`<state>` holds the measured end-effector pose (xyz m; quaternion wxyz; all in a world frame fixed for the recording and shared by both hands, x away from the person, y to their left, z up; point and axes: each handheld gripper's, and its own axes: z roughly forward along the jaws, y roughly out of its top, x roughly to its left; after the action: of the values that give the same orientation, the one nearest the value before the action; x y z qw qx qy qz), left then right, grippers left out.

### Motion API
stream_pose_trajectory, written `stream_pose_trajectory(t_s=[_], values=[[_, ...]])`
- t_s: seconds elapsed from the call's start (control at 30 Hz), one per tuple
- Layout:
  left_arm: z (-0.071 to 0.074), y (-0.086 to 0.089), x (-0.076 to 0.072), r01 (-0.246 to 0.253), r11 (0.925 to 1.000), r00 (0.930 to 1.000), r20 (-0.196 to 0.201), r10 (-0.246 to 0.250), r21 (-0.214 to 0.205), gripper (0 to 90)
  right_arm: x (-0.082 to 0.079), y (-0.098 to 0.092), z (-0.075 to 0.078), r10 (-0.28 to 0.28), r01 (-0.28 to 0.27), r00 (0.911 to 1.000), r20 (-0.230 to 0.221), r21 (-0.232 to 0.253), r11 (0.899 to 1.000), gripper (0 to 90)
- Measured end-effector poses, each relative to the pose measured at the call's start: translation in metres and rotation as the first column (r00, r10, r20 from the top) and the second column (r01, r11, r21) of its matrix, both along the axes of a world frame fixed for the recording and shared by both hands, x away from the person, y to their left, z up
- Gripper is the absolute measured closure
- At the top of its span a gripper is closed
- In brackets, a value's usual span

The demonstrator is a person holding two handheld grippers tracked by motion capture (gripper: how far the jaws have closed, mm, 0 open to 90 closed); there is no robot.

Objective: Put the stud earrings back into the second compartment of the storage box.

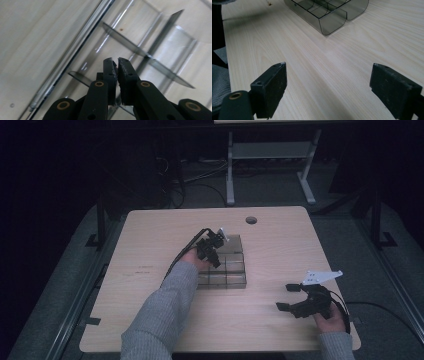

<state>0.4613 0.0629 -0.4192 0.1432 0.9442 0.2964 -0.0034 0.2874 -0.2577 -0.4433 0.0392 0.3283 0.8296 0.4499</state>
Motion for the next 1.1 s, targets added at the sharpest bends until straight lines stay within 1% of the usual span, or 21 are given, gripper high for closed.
stream_pose_trajectory(t_s=[0.03,0.1,0.2,0.4,0.5,0.6,0.77,0.9,0.97,1.03,1.07,1.1], values=[[-0.001,0.000,0.001,-0.002,1.0000,1.0000,-0.010,0.002,-0.002,84.4,0.000,0.000,0.000,0.000,0.000,1.0000,0.000,0.000,1.000,14.0],[-0.004,0.000,0.002,-0.006,1.0000,0.9999,-0.012,0.006,0.006,84.5,0.000,0.000,0.000,0.000,0.000,1.0000,0.000,0.000,1.000,14.0],[-0.006,0.000,0.004,-0.008,0.9999,0.9996,-0.025,0.009,0.006,84.4,0.000,0.000,0.000,0.002,-0.002,1.0000,0.002,-0.001,1.000,14.0],[-0.009,-0.001,0.004,-0.004,1.0000,0.9995,-0.030,0.004,0.004,84.2,0.000,0.000,-0.001,0.002,-0.002,1.0000,0.000,0.001,1.000,14.0],[-0.009,-0.001,0.004,-0.005,1.0000,0.9993,-0.036,0.005,0.004,81.7,0.000,0.000,0.000,0.001,-0.001,1.0000,0.000,-0.003,1.000,14.0],[-0.007,-0.001,0.004,-0.009,1.0000,0.9995,-0.029,0.009,0.001,78.5,0.000,0.000,-0.001,0.002,-0.002,1.0000,0.000,-0.002,1.000,14.0],[0.002,0.001,0.001,-0.011,0.9997,0.9999,-0.008,0.010,-0.020,75.3,0.000,0.000,0.000,0.001,-0.001,1.0000,0.001,-0.002,1.000,14.0],[0.016,0.006,-0.006,-0.001,0.9989,0.9998,0.018,0.001,-0.046,73.6,0.001,0.000,0.000,0.004,-0.004,1.0000,0.000,-0.006,1.000,14.0],[0.024,0.011,-0.012,0.002,0.9982,0.9993,0.037,0.000,-0.059,72.8,0.001,0.000,0.000,0.003,-0.003,1.0000,0.001,-0.007,1.000,14.0],[0.032,0.019,-0.018,0.014,0.9976,0.9992,0.040,-0.011,-0.068,72.1,0.001,0.000,-0.001,0.003,-0.003,1.0000,0.000,-0.005,1.000,14.0],[0.037,0.024,-0.023,0.009,0.9970,0.9987,0.051,-0.005,-0.077,71.6,0.001,0.000,-0.001,0.003,-0.003,1.0000,0.000,-0.006,1.000,14.0],[0.039,0.027,-0.026,0.002,0.9968,0.9987,0.051,0.002,-0.080,71.3,0.001,0.000,-0.001,0.003,-0.003,1.0000,0.000,-0.008,1.000,14.0]])
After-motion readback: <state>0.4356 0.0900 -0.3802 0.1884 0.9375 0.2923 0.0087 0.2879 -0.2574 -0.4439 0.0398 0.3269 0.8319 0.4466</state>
